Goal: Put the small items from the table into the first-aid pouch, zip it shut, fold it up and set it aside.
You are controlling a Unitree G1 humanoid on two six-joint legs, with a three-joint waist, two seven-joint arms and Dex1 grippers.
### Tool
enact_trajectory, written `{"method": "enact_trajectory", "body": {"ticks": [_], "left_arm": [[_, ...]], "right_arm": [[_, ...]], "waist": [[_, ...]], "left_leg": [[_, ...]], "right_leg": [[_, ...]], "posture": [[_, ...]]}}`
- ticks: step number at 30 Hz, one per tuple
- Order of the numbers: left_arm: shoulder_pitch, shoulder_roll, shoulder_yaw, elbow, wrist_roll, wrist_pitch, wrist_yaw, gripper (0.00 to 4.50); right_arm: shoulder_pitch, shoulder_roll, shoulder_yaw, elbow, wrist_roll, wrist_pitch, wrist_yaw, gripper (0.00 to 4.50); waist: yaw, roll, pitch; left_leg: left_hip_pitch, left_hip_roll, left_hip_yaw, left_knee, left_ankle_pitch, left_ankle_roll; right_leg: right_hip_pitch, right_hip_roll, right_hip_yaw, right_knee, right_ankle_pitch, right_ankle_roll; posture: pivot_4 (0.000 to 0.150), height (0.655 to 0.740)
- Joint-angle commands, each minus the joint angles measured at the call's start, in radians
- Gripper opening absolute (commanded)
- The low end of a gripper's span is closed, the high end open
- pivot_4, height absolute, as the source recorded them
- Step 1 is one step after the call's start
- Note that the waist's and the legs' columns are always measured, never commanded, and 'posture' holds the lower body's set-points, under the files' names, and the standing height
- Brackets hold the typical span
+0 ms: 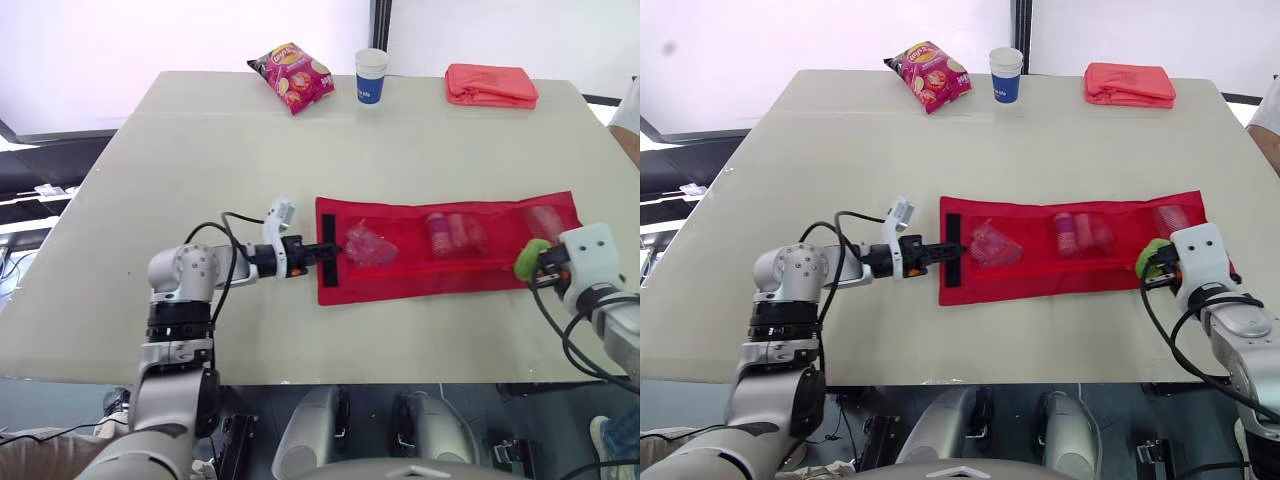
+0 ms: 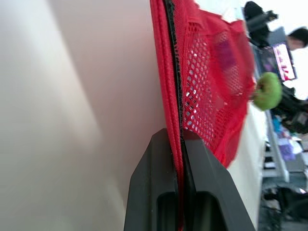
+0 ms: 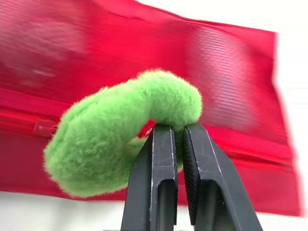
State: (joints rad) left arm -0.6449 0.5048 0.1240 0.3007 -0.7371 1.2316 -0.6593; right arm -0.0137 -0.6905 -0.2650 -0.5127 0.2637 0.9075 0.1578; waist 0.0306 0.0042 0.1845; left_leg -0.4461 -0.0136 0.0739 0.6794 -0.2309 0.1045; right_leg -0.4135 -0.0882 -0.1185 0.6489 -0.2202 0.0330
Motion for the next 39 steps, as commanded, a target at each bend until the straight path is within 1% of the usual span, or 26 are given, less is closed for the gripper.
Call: {"method": "enact_trajectory", "body": {"ticks": [1, 4, 7, 9, 13, 16, 18, 19, 21, 22, 23, 24, 25, 26, 27, 28, 29, 31, 32, 34, 37, 39], "left_arm": [[-0.051, 0.103, -0.002, 0.154, 0.112, -0.155, -0.071, 0.0], [-0.102, 0.148, -0.023, 0.287, 0.179, -0.261, -0.107, 0.0], [-0.141, 0.162, -0.029, 0.363, 0.214, -0.314, -0.131, 0.0], [-0.159, 0.168, -0.04, 0.387, 0.232, -0.339, -0.157, 0.0], [-0.173, 0.171, -0.046, 0.381, 0.254, -0.343, -0.184, 0.0], [-0.165, 0.186, -0.038, 0.367, 0.275, -0.385, -0.198, 0.0], [-0.156, 0.194, -0.017, 0.333, 0.274, -0.421, -0.207, 0.67], [-0.153, 0.193, 0.003, 0.309, 0.275, -0.459, -0.198, 0.94], [-0.147, 0.176, 0.065, 0.199, 0.232, -0.5, -0.183, 1.85], [-0.139, 0.159, 0.091, 0.132, 0.211, -0.512, -0.17, 2.46], [-0.133, 0.141, 0.113, 0.08, 0.191, -0.504, -0.151, 2.84], [-0.124, 0.118, 0.129, 0.03, 0.179, -0.51, -0.127, 3.38], [-0.114, 0.098, 0.137, -0.016, 0.173, -0.517, -0.112, 3.76], [-0.102, 0.084, 0.138, -0.059, 0.166, -0.518, -0.108, 4.32], [-0.091, 0.071, 0.137, -0.1, 0.156, -0.515, -0.106, 4.5], [-0.08, 0.056, 0.129, -0.152, 0.133, -0.499, -0.116, 4.5], [-0.064, 0.045, 0.111, -0.217, 0.104, -0.479, -0.14, 4.5], [-0.028, 0.026, 0.071, -0.343, 0.047, -0.435, -0.178, 4.5], [-0.013, 0.019, 0.049, -0.394, 0.027, -0.42, -0.19, 4.5], [0.017, 0.017, 0.005, -0.479, 0.0, -0.408, -0.225, 4.5], [0.053, 0.025, -0.037, -0.574, -0.054, -0.394, -0.286, 4.5], [0.073, 0.041, -0.056, -0.608, -0.068, -0.395, -0.32, 4.5]], "right_arm": [[-0.002, -0.046, -0.116, 0.052, -0.095, -0.045, -0.044, 0.11], [0.01, -0.073, -0.155, 0.087, -0.133, -0.067, -0.036, 0.11], [0.018, -0.082, -0.179, 0.101, -0.142, -0.076, -0.015, 0.11], [0.022, -0.073, -0.18, 0.082, -0.107, -0.064, 0.026, 0.11], [0.042, -0.03, -0.173, -0.018, 0.042, 0.033, 0.155, 0.11], [0.03, -0.013, -0.182, -0.028, 0.06, 0.053, 0.161, 0.11], [0.021, -0.014, -0.192, -0.011, 0.055, 0.048, 0.158, 0.0], [0.019, -0.017, -0.202, -0.006, 0.071, 0.051, 0.177, 0.0], [0.011, -0.029, -0.253, -0.003, 0.111, 0.078, 0.21, 0.7], [0.014, -0.044, -0.277, 0.003, 0.116, 0.082, 0.224, 1.13], [0.013, -0.054, -0.302, 0.01, 0.117, 0.085, 0.227, 1.5], [0.004, -0.057, -0.337, 0.02, 0.128, 0.093, 0.23, 2.06], [-0.005, -0.062, -0.369, 0.03, 0.14, 0.101, 0.235, 2.47], [-0.012, -0.065, -0.396, 0.035, 0.154, 0.113, 0.242, 3.01], [-0.018, -0.069, -0.418, 0.038, 0.169, 0.126, 0.251, 3.58], [-0.026, -0.073, -0.442, 0.038, 0.199, 0.155, 0.267, 4.07], [-0.034, -0.077, -0.456, 0.035, 0.236, 0.189, 0.29, 4.45], [-0.068, -0.071, -0.462, 0.042, 0.277, 0.242, 0.29, 4.45], [-0.091, -0.066, -0.452, 0.055, 0.282, 0.263, 0.274, 4.45], [-0.135, -0.047, -0.427, 0.082, 0.286, 0.312, 0.238, 4.45], [-0.187, 0.002, -0.382, 0.14, 0.275, 0.379, 0.182, 4.45], [-0.203, 0.022, -0.356, 0.168, 0.26, 0.394, 0.157, 4.45]], "waist": [[-0.002, 0.0, 0.0], [-0.008, 0.0, 0.0], [-0.013, 0.0, 0.0], [-0.016, 0.0, 0.0], [-0.017, 0.0, 0.0], [-0.02, 0.0, 0.0], [-0.019, 0.0, 0.0], [-0.018, 0.0, 0.0], [-0.015, 0.0, 0.0], [-0.011, 0.0, 0.0], [-0.008, 0.0, 0.0], [-0.003, 0.0, 0.0], [0.0, 0.0, 0.0], [0.001, 0.0, 0.0], [0.001, 0.0, 0.0], [0.001, 0.0, 0.0], [0.001, 0.0, 0.0], [-0.004, 0.0, 0.0], [-0.007, 0.0, 0.0], [-0.012, 0.0, 0.0], [-0.016, 0.0, 0.0], [-0.016, 0.001, 0.0]], "left_leg": [[0.0, 0.0, 0.0, 0.0, 0.0, 0.0], [0.0, 0.0, 0.0, -0.001, 0.0, 0.0], [0.001, 0.0, 0.0, -0.003, 0.001, -0.001], [0.001, 0.0, 0.0, -0.003, 0.001, -0.001], [0.001, 0.001, 0.0, -0.003, 0.003, 0.002], [0.001, 0.001, 0.0, -0.004, 0.003, 0.002], [0.001, 0.001, 0.0, -0.004, 0.002, 0.001], [0.001, 0.001, 0.0, -0.004, 0.002, 0.0], [0.001, 0.001, 0.0, -0.004, 0.001, -0.001], [0.0, 0.001, 0.0, -0.005, 0.001, -0.001], [-0.001, 0.001, -0.001, -0.004, 0.001, -0.001], [-0.001, 0.0, -0.001, -0.004, 0.001, -0.001], [-0.001, -0.001, -0.001, -0.004, 0.001, -0.001], [-0.001, -0.002, -0.001, -0.004, 0.001, -0.001], [-0.001, -0.002, -0.001, -0.004, 0.001, -0.001], [0.0, -0.003, 0.0, -0.004, 0.001, -0.001], [0.001, -0.003, 0.0, -0.004, 0.001, -0.001], [0.001, -0.002, 0.0, -0.004, 0.001, 0.0], [0.001, -0.001, 0.0, -0.004, 0.003, 0.003], [0.001, -0.001, 0.0, -0.004, 0.003, 0.003], [0.001, -0.001, 0.0, -0.005, 0.003, 0.003], [0.001, -0.001, 0.0, -0.005, 0.003, 0.003]], "right_leg": [[0.0, 0.0, 0.0, 0.0, 0.0, 0.0], [0.0, 0.0, 0.0, 0.0, 0.0, 0.0], [0.0, -0.001, 0.001, 0.0, 0.0, 0.0], [0.0, -0.001, 0.001, 0.0, 0.0, 0.0], [0.0, -0.001, 0.001, 0.0, 0.001, -0.002], [-0.001, -0.001, 0.001, 0.0, 0.002, -0.003], [-0.001, -0.001, 0.001, 0.0, 0.002, -0.003], [-0.001, -0.001, 0.001, 0.0, 0.002, -0.003], [-0.002, -0.002, 0.002, -0.001, 0.002, -0.003], [-0.002, -0.002, 0.001, -0.001, 0.002, -0.004], [-0.002, -0.003, 0.0, -0.002, 0.002, -0.003], [-0.002, -0.004, 0.0, -0.002, 0.002, -0.003], [-0.001, -0.005, 0.0, -0.002, 0.002, -0.003], [0.0, -0.006, -0.001, -0.003, 0.002, -0.003], [0.0, -0.006, -0.001, -0.003, 0.003, -0.003], [0.001, -0.006, -0.001, -0.003, 0.003, -0.002], [0.001, -0.006, -0.001, -0.003, 0.003, -0.002], [0.001, -0.005, -0.001, -0.003, 0.003, -0.002], [0.001, -0.004, -0.001, -0.003, 0.003, -0.003], [0.001, -0.004, -0.001, -0.003, 0.003, -0.003], [0.001, -0.003, -0.001, -0.002, 0.003, -0.003], [0.001, -0.002, 0.0, -0.002, 0.003, -0.003]], "posture": [[0.15, 0.74], [0.15, 0.74], [0.15, 0.74], [0.15, 0.74], [0.15, 0.74], [0.15, 0.74], [0.15, 0.74], [0.15, 0.74], [0.15, 0.74], [0.15, 0.74], [0.15, 0.74], [0.15, 0.74], [0.15, 0.74], [0.15, 0.74], [0.15, 0.74], [0.15, 0.74], [0.15, 0.74], [0.15, 0.74], [0.15, 0.74], [0.15, 0.74], [0.15, 0.74], [0.15, 0.74]]}}
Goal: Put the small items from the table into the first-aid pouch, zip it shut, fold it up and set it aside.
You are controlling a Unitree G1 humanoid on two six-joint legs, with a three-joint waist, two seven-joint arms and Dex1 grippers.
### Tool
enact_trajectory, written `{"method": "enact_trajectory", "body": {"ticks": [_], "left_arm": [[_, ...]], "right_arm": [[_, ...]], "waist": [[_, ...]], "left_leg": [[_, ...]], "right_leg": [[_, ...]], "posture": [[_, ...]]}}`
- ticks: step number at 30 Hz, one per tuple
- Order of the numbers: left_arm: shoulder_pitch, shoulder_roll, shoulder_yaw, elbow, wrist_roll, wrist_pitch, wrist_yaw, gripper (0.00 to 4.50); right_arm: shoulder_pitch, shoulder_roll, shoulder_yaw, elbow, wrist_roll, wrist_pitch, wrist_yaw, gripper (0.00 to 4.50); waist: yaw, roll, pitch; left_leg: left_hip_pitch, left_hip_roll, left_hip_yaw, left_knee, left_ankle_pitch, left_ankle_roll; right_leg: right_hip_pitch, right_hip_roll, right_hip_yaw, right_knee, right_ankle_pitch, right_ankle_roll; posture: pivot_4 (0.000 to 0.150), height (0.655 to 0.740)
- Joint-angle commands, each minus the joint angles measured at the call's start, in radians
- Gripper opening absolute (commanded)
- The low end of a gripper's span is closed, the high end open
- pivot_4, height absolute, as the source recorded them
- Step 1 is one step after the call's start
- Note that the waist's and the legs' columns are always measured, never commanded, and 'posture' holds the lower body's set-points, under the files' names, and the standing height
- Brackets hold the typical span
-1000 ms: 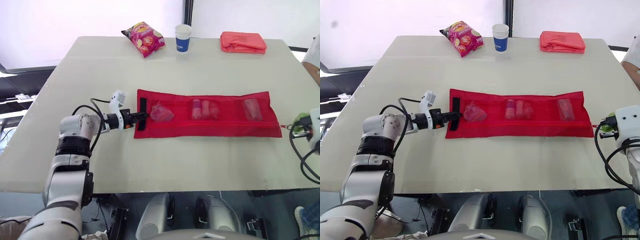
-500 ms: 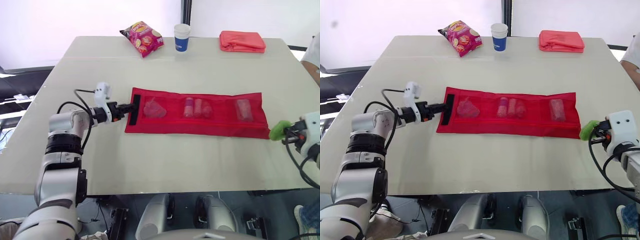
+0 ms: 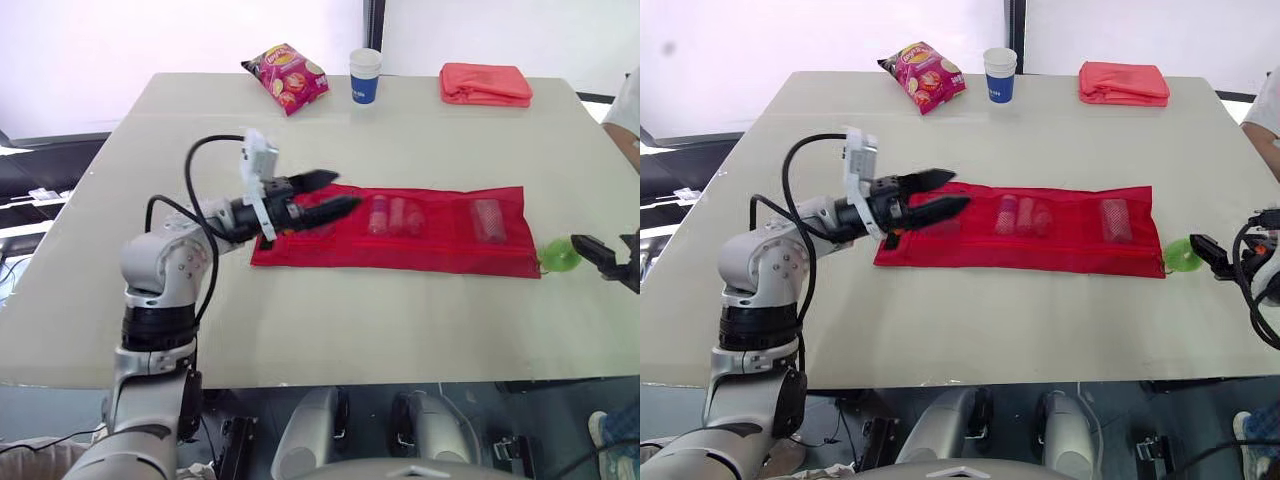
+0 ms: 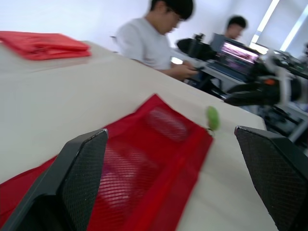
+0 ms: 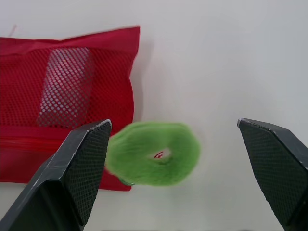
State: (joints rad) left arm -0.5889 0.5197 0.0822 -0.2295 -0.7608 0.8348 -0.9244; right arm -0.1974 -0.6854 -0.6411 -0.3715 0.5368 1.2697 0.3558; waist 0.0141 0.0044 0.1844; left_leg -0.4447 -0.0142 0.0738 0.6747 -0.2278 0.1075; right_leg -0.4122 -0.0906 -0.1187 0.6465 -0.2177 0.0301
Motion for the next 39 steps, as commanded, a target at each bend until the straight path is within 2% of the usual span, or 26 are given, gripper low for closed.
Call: {"method": "enact_trajectory", "body": {"ticks": [1, 8, 14, 16, 25, 30, 34, 39], "left_arm": [[0.027, 0.036, -0.024, -0.089, -0.042, -0.008, -0.07, 4.5], [0.07, 0.048, -0.029, -0.115, -0.044, -0.022, -0.064, 4.5], [0.096, 0.054, -0.026, -0.135, -0.045, -0.036, -0.052, 4.5], [0.11, 0.053, -0.028, -0.15, -0.055, -0.032, -0.05, 4.5], [0.127, 0.059, -0.042, -0.15, -0.051, -0.048, -0.082, 4.5], [0.136, 0.067, -0.057, -0.153, -0.047, -0.064, -0.11, 4.5], [0.135, 0.071, -0.064, -0.152, -0.04, -0.076, -0.122, 4.5], [0.14, 0.07, -0.067, -0.165, -0.041, -0.084, -0.123, 4.5]], "right_arm": [[-0.026, 0.017, 0.032, 0.034, -0.017, 0.049, -0.049, 4.45], [-0.005, -0.023, 0.118, 0.022, -0.038, 0.006, -0.02, 4.45], [0.016, 0.036, -0.002, -0.128, 0.12, 0.174, 0.039, 4.45], [0.037, 0.074, -0.031, -0.144, 0.131, 0.214, 0.027, 4.45], [0.012, 0.25, -0.062, -0.091, 0.069, 0.208, -0.099, 4.45], [0.0, 0.29, -0.001, -0.02, 0.027, 0.116, -0.126, 4.45], [-0.005, 0.28, 0.037, -0.006, 0.033, 0.097, -0.112, 4.45], [-0.047, 0.341, 0.002, -0.01, 0.121, 0.163, -0.08, 4.45]], "waist": [[0.0, 0.001, 0.0], [0.003, 0.003, 0.0], [0.003, 0.003, 0.0], [0.005, 0.003, 0.0], [0.002, 0.003, -0.001], [0.0, 0.002, -0.001], [-0.001, 0.001, -0.002], [-0.003, 0.001, -0.002]], "left_leg": [[0.0, 0.0, 0.0, 0.0, 0.0, 0.0], [0.0, 0.0, 0.001, 0.0, 0.0, 0.0], [0.0, 0.001, 0.0, 0.0, 0.0, 0.0], [0.0, 0.001, 0.0, 0.0, 0.0, 0.0], [0.0, 0.0, 0.0, -0.001, 0.0, 0.0], [0.001, 0.0, 0.0, -0.001, 0.0, 0.0], [0.002, 0.0, 0.001, -0.001, 0.0, 0.0], [0.003, 0.001, 0.001, -0.002, 0.0, 0.0]], "right_leg": [[0.0, 0.0, 0.0, 0.0, 0.0, 0.0], [0.0, 0.001, 0.001, 0.0, 0.0, 0.001], [0.0, 0.002, 0.001, 0.0, 0.0, 0.0], [0.0, 0.002, 0.001, 0.0, 0.0, 0.0], [0.0, 0.002, 0.001, 0.0, 0.0, 0.0], [0.001, 0.003, 0.001, 0.0, 0.0, 0.0], [0.001, 0.003, 0.002, 0.0, -0.001, 0.001], [0.001, 0.003, 0.003, 0.0, 0.0, 0.0]], "posture": [[0.15, 0.74], [0.15, 0.74], [0.15, 0.74], [0.15, 0.74], [0.15, 0.74], [0.15, 0.74], [0.15, 0.74], [0.15, 0.74]]}}
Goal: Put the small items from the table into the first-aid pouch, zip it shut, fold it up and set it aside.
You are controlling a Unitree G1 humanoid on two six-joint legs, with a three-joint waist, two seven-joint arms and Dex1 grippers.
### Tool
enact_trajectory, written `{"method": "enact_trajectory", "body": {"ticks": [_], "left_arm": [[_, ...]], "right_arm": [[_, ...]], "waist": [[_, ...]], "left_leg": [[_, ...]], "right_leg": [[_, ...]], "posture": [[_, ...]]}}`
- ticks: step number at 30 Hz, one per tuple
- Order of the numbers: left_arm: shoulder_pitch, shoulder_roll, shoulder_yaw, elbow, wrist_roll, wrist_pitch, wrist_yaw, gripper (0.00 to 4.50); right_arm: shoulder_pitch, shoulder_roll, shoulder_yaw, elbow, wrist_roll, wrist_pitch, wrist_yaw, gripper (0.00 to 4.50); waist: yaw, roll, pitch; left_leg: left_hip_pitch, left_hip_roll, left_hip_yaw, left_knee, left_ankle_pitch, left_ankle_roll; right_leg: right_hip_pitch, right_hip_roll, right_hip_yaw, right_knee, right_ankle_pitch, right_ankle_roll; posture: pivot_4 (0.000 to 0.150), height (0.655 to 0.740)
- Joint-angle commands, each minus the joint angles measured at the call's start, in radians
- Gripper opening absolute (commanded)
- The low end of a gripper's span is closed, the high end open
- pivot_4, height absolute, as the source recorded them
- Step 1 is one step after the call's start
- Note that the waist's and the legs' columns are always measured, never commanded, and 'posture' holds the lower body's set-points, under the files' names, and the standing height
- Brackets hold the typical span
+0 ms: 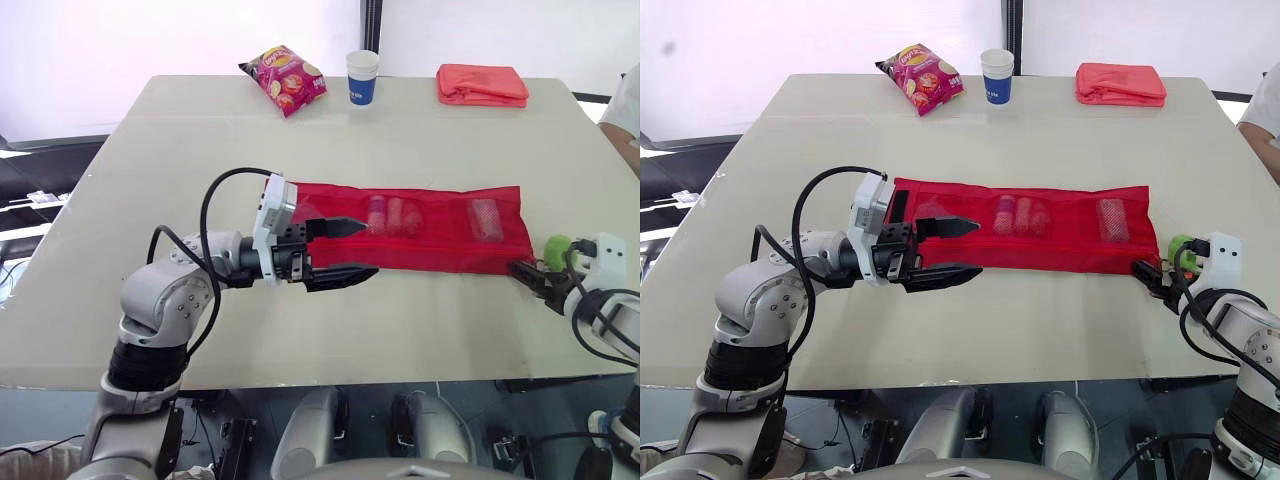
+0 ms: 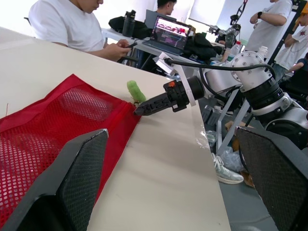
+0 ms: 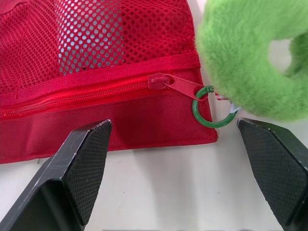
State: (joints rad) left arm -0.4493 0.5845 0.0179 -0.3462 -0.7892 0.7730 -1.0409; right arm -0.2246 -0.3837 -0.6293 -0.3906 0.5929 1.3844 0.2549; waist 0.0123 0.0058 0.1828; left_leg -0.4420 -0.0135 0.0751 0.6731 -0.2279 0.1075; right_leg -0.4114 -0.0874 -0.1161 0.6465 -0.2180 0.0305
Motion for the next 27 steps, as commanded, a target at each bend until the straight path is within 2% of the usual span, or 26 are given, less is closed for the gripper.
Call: {"method": "enact_trajectory", "body": {"ticks": [1, 11, 19, 22, 24, 27], "left_arm": [[0.003, 0.005, -0.002, -0.05, -0.012, -0.025, -0.006, 4.5], [0.009, -0.003, -0.003, -0.06, -0.016, -0.03, 0.029, 4.5], [0.002, -0.005, 0.005, -0.057, -0.021, -0.029, 0.051, 4.5], [0.001, 0.0, 0.009, -0.053, -0.019, -0.031, 0.051, 4.5], [0.0, 0.0, 0.012, -0.051, -0.019, -0.032, 0.056, 4.5], [-0.001, -0.002, 0.013, -0.05, -0.017, -0.034, 0.063, 4.5]], "right_arm": [[-0.029, 0.057, -0.026, 0.007, 0.077, 0.059, 0.019, 4.45], [-0.14, 0.217, -0.212, -0.005, 0.166, 0.083, -0.054, 4.45], [-0.184, 0.324, -0.272, 0.018, 0.226, 0.065, -0.126, 4.45], [-0.176, 0.344, -0.257, 0.013, 0.244, 0.054, -0.145, 3.62], [-0.163, 0.353, -0.233, 0.002, 0.247, 0.038, -0.152, 2.72], [-0.143, 0.354, -0.196, -0.014, 0.237, -0.021, -0.165, 1.06]], "waist": [[-0.002, 0.0, 0.0], [-0.002, 0.001, 0.0], [-0.001, 0.001, 0.0], [-0.003, 0.001, 0.001], [-0.004, 0.001, 0.001], [-0.005, 0.001, 0.001]], "left_leg": [[0.0, 0.0, 0.0, 0.0, 0.0, 0.0], [0.008, 0.001, 0.01, -0.007, 0.0, 0.0], [0.008, 0.001, 0.01, -0.007, 0.0, 0.0], [0.009, 0.001, 0.011, -0.008, 0.0, 0.0], [0.009, 0.001, 0.012, -0.008, 0.0, 0.0], [0.009, 0.001, 0.012, -0.009, 0.0, 0.0]], "right_leg": [[0.0, 0.0, 0.0, 0.0, 0.0, 0.0], [0.0, 0.001, 0.009, 0.001, 0.0, 0.0], [0.0, 0.0, 0.01, 0.001, 0.0, 0.0], [0.0, 0.001, 0.01, 0.001, 0.0, -0.001], [0.0, 0.001, 0.011, 0.001, 0.0, -0.001], [0.0, 0.001, 0.011, 0.001, 0.0, -0.001]], "posture": [[0.15, 0.74], [0.15, 0.74], [0.15, 0.74], [0.15, 0.74], [0.15, 0.74], [0.15, 0.74]]}}
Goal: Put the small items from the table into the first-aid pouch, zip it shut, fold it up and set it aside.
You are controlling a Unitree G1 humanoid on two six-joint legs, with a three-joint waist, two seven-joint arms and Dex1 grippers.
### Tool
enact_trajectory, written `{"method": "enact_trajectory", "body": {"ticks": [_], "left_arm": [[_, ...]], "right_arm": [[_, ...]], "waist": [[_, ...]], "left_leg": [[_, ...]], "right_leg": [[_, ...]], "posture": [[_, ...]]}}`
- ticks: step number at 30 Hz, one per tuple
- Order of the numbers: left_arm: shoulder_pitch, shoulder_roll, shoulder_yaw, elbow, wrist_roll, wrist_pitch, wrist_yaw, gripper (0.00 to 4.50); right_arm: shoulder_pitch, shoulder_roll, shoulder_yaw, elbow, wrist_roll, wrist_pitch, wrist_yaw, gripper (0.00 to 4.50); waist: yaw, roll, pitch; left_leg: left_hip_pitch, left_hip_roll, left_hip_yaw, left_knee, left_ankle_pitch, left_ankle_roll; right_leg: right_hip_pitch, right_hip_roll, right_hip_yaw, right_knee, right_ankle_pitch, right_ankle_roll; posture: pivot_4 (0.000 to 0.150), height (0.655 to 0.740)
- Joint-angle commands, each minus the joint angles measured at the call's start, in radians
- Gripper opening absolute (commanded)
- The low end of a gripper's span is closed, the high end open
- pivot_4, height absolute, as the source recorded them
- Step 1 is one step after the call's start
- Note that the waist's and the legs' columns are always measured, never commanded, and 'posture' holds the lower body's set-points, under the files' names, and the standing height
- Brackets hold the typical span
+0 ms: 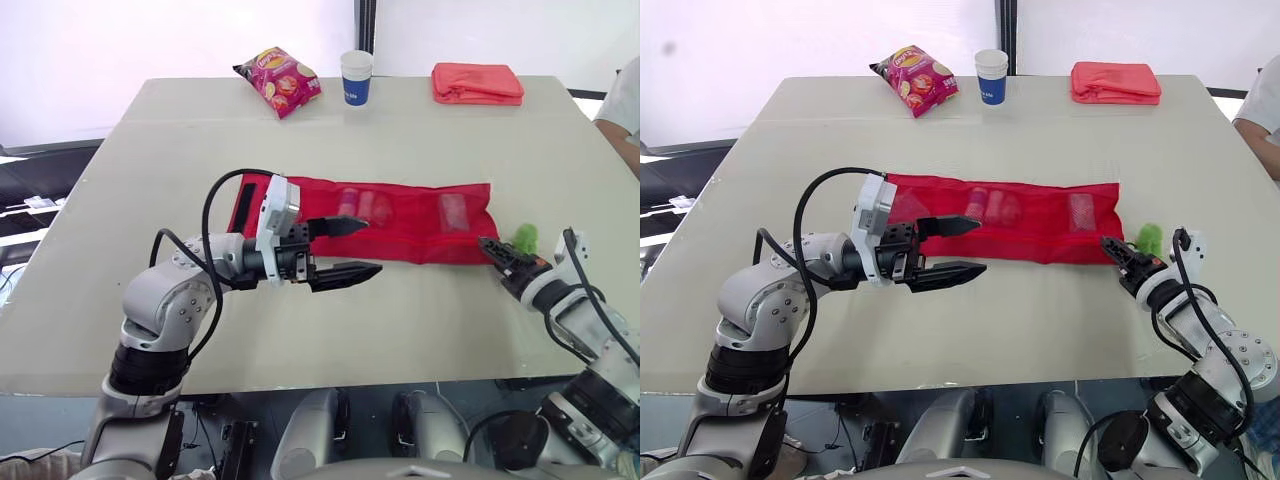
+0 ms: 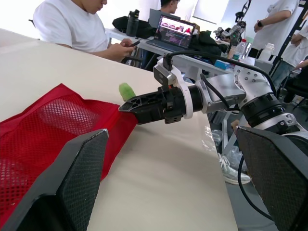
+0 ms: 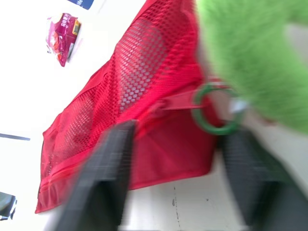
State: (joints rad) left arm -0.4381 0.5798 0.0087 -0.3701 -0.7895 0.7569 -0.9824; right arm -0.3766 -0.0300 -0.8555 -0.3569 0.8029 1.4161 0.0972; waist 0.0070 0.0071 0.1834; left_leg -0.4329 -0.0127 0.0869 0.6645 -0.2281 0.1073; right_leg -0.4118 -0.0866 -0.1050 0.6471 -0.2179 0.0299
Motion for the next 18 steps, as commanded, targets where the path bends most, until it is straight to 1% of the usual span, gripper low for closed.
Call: {"method": "enact_trajectory", "body": {"ticks": [1, 2, 4, 6, 8, 11, 13, 14, 16, 18], "left_arm": [[-0.013, 0.002, 0.023, -0.027, -0.018, -0.018, 0.008, 4.5], [-0.013, 0.001, 0.023, -0.028, -0.019, -0.017, 0.011, 4.5], [-0.012, -0.002, 0.024, -0.029, -0.019, -0.019, 0.017, 4.5], [-0.015, -0.005, 0.022, -0.026, -0.016, -0.023, 0.022, 4.5], [-0.017, -0.008, 0.021, -0.023, -0.014, -0.028, 0.024, 4.5], [-0.017, -0.012, 0.018, -0.015, -0.008, -0.038, 0.024, 4.5], [-0.019, -0.016, 0.014, -0.007, -0.003, -0.044, 0.023, 4.5], [-0.019, -0.017, 0.013, -0.005, -0.001, -0.047, 0.022, 4.5], [-0.02, -0.018, 0.013, 0.002, 0.001, -0.053, 0.021, 4.5], [-0.02, -0.018, 0.012, 0.007, 0.004, -0.058, 0.018, 4.5]], "right_arm": [[0.014, -0.008, 0.034, -0.053, 0.024, -0.079, -0.012, 0.62], [0.02, -0.021, 0.04, -0.059, 0.021, -0.102, -0.015, 0.07], [0.043, -0.083, 0.062, -0.078, 0.001, -0.137, -0.008, 0.07], [0.056, -0.176, 0.071, -0.084, -0.013, -0.169, 0.006, 0.07], [0.065, -0.303, 0.063, -0.073, -0.028, -0.197, 0.032, 0.07], [0.093, -0.506, 0.099, -0.076, -0.061, -0.223, 0.1, 0.07], [0.092, -0.617, 0.131, -0.089, -0.065, -0.228, 0.144, 0.07], [0.088, -0.663, 0.149, -0.098, -0.061, -0.229, 0.165, 0.07], [0.058, -0.727, 0.191, -0.127, -0.033, -0.214, 0.193, 0.07], [-0.001, -0.731, 0.253, -0.169, 0.013, -0.178, 0.188, 0.07]], "waist": [[0.0, 0.0, 0.0], [0.0, 0.0, 0.0], [0.003, 0.0, 0.0], [0.009, 0.001, 0.001], [0.01, 0.001, 0.001], [0.009, 0.002, 0.001], [0.007, 0.003, 0.002], [0.005, 0.003, 0.002], [0.0, 0.003, 0.002], [-0.006, 0.003, 0.002]], "left_leg": [[0.0, 0.0, 0.0, 0.0, 0.0, 0.0], [0.0, 0.0, 0.0, 0.0, 0.0, 0.0], [0.0, 0.0, 0.0, 0.0, -0.001, -0.002], [0.0, -0.001, 0.0, 0.0, -0.002, -0.003], [-0.001, -0.002, 0.0, 0.0, -0.002, -0.003], [-0.001, -0.002, 0.0, 0.0, -0.002, -0.003], [-0.001, -0.001, 0.001, 0.0, -0.002, -0.003], [0.0, -0.001, 0.001, 0.0, 0.0, 0.0], [0.0, 0.001, 0.001, 0.0, 0.0, 0.001], [0.001, 0.002, 0.002, 0.0, 0.0, 0.001]], "right_leg": [[0.0, 0.0, 0.0, 0.0, 0.0, 0.0], [0.0, 0.0, 0.0, 0.0, 0.0, 0.0], [0.0, 0.0, 0.0, 0.0, 0.0, 0.0], [0.0, -0.001, 0.0, 0.0, 0.0, 0.0], [0.0, -0.002, 0.0, 0.0, 0.0, 0.0], [0.0, -0.003, 0.0, -0.001, 0.0, 0.0], [0.0, -0.002, 0.0, -0.001, 0.0, 0.001], [0.0, -0.002, 0.001, -0.001, 0.0, 0.0], [0.0, -0.001, 0.001, -0.001, -0.002, 0.003], [0.0, 0.0, 0.002, -0.001, -0.002, 0.003]], "posture": [[0.15, 0.74], [0.15, 0.74], [0.15, 0.74], [0.15, 0.74], [0.15, 0.74], [0.15, 0.74], [0.15, 0.74], [0.15, 0.74], [0.15, 0.74], [0.15, 0.74]]}}
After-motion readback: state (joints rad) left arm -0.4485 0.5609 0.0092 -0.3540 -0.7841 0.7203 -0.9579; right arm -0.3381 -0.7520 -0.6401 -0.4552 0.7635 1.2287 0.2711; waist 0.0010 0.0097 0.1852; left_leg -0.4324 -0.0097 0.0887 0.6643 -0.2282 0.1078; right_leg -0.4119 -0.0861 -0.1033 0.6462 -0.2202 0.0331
